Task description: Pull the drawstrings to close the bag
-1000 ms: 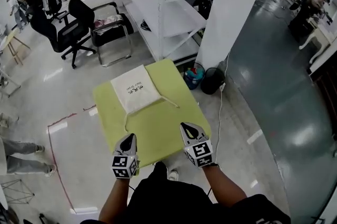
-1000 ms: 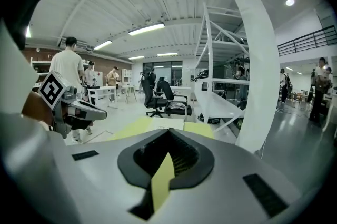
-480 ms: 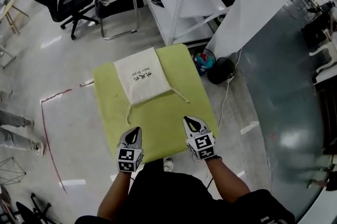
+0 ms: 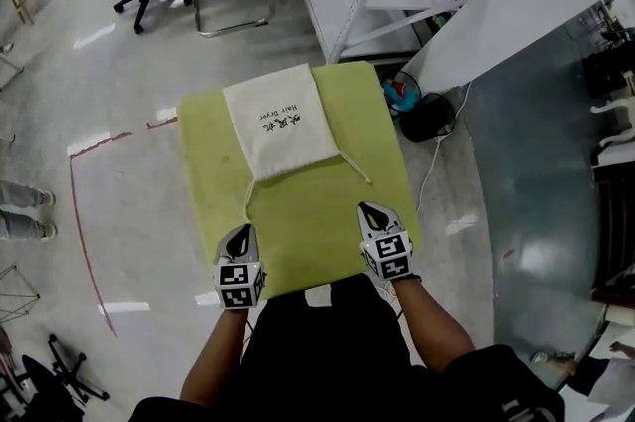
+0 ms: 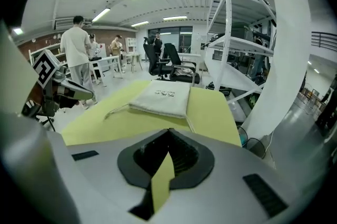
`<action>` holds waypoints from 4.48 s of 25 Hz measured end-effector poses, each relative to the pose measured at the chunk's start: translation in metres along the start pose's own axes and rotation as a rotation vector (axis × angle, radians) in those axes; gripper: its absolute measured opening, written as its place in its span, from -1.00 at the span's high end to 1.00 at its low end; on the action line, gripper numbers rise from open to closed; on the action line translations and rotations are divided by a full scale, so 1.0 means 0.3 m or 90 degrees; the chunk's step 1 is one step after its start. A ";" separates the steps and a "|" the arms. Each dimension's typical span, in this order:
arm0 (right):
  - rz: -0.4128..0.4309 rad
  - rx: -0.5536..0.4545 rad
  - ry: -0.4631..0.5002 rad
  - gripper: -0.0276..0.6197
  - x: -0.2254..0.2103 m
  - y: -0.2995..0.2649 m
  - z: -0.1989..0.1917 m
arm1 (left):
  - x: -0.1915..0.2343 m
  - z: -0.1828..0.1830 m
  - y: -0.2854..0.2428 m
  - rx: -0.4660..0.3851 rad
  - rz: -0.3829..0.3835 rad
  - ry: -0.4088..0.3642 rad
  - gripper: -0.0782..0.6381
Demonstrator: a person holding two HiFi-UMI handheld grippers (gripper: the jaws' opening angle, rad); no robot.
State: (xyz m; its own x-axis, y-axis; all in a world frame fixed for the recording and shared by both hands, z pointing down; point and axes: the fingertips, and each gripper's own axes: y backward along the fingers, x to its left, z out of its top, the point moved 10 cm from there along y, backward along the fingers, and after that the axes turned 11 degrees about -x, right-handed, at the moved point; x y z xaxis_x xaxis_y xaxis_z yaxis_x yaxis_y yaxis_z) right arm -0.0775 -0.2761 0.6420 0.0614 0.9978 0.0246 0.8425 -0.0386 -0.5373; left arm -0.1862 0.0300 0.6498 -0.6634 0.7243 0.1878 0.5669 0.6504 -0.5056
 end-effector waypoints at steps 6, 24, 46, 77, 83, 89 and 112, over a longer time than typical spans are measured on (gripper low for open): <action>0.031 0.023 0.012 0.94 -0.030 -0.065 -0.033 | 0.031 -0.041 -0.037 0.030 0.043 0.005 0.77; 0.029 0.073 -0.018 0.35 -0.236 -0.259 -0.173 | 0.079 -0.150 -0.214 0.109 0.103 0.055 0.10; 0.069 0.065 -0.036 0.58 -0.276 -0.302 -0.225 | 0.057 -0.189 -0.223 0.121 0.223 0.080 0.15; 0.050 0.060 -0.023 0.80 -0.302 -0.273 -0.199 | 0.061 -0.172 -0.232 0.197 0.239 -0.015 0.68; -0.046 0.055 0.045 0.81 -0.342 -0.232 -0.152 | 0.114 -0.155 -0.182 0.196 0.263 -0.090 0.69; -0.113 0.037 0.078 0.81 -0.362 -0.188 -0.084 | 0.197 -0.119 -0.076 0.160 0.346 -0.098 0.69; -0.273 -0.286 0.035 0.81 -0.572 0.125 0.525 | 0.255 0.441 0.222 -0.239 0.420 0.048 0.69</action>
State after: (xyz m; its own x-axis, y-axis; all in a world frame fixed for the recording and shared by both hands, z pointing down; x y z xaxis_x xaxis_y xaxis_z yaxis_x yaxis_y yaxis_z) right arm -0.1406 -0.4402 0.4848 -0.3145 0.9258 0.2095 0.9404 0.3339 -0.0639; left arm -0.2638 0.0985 0.5191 -0.1014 0.9948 0.0100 0.9713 0.1012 -0.2152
